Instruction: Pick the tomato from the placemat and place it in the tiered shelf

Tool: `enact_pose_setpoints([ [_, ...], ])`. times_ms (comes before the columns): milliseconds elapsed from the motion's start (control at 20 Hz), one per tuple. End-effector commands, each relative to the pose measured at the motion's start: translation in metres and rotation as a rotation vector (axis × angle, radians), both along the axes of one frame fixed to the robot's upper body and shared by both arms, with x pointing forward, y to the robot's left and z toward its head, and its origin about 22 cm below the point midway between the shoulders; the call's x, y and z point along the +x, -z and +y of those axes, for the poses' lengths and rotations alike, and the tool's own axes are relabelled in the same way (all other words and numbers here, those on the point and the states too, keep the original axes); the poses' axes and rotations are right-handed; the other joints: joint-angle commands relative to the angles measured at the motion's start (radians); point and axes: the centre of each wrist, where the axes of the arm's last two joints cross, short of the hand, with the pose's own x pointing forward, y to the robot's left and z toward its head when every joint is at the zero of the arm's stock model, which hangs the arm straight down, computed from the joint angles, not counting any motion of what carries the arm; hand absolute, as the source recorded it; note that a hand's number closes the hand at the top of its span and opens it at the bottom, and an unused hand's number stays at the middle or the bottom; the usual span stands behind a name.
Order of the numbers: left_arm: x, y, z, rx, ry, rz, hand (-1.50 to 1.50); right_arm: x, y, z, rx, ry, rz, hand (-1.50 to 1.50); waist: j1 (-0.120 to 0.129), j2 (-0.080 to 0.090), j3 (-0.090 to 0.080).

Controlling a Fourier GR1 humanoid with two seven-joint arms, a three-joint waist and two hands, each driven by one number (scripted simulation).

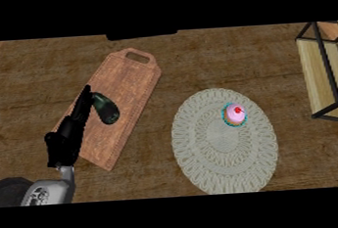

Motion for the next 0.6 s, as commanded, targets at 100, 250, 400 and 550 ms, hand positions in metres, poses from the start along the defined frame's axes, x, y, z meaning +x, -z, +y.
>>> enact_pose_setpoints([
  [100,0.002,-0.008,-0.003,0.000,0.044,-0.007,0.00,-0.004,-0.063,-0.099,0.123,0.064,-0.074,1.50,0.039,0.000,-0.004],
  [250,0.007,-0.006,-0.018,0.002,0.052,-0.029,0.00,-0.012,-0.094,-0.136,0.164,0.090,-0.090,1.50,0.052,0.007,-0.004],
  [400,0.012,-0.010,-0.018,0.022,0.086,-0.018,0.00,-0.019,-0.123,-0.160,0.180,0.130,-0.107,1.50,0.077,0.013,-0.004],
  [550,0.013,-0.006,-0.021,0.004,0.103,-0.026,0.00,-0.020,-0.138,-0.172,0.188,0.151,-0.125,1.50,0.105,0.019,-0.003],
])
